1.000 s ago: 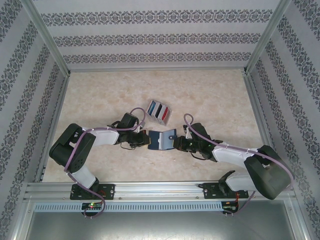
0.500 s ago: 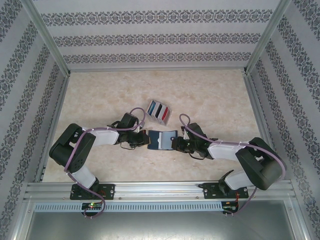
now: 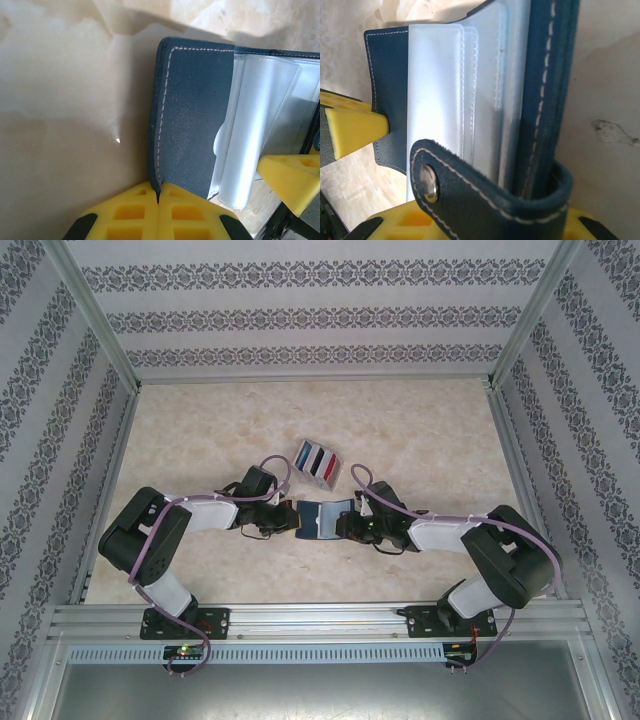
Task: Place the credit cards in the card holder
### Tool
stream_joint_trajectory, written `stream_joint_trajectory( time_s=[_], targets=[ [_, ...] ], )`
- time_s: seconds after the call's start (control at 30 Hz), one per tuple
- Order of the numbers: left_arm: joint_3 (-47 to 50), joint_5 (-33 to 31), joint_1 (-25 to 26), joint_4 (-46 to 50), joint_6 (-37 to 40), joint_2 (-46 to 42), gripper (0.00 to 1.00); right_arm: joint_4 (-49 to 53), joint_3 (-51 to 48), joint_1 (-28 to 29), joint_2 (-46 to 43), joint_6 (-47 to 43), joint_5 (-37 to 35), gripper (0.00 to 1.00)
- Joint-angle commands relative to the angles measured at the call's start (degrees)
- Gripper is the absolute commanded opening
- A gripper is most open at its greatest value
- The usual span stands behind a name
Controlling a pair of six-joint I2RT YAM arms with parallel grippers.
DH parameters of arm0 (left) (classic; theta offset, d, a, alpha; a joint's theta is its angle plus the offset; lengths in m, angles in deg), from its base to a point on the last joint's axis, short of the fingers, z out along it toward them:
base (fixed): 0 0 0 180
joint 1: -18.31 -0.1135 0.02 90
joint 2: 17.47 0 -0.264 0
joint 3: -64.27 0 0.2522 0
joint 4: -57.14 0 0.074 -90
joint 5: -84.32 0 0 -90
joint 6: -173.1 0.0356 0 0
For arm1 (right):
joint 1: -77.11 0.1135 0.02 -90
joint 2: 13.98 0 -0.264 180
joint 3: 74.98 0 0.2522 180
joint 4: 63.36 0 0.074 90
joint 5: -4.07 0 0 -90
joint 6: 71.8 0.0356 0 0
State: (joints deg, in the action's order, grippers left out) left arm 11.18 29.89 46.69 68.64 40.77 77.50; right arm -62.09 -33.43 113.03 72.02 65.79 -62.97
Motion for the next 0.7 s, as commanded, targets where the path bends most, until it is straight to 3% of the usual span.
stream_joint_trajectory(
  time_s=[0.0,0.37,0.5,0.67],
  targets=[
    [0.84,0.42,0.03,-0.71,-0.11,0.69,0.00,-1.66,1.29,2.07,4.07,-1.87,-0.68,0.34],
    [0.40,0.47,0.01,-0.37,-0.03,0.47,0.02,-2.16,4.49,3.18,9.31,-2.72,0.93,0.42],
    [-0.08,0.64,-0.08,0.07,0.54,0.43,0.18,-2.12,5.24,3.35,10.41,-2.96,1.37,0.42],
    [-0.72,3.93,-0.71,-0.44,1.97,-0.56,0.51,-1.66,5.77,3.29,10.94,-3.30,1.22,0.42]
  ],
)
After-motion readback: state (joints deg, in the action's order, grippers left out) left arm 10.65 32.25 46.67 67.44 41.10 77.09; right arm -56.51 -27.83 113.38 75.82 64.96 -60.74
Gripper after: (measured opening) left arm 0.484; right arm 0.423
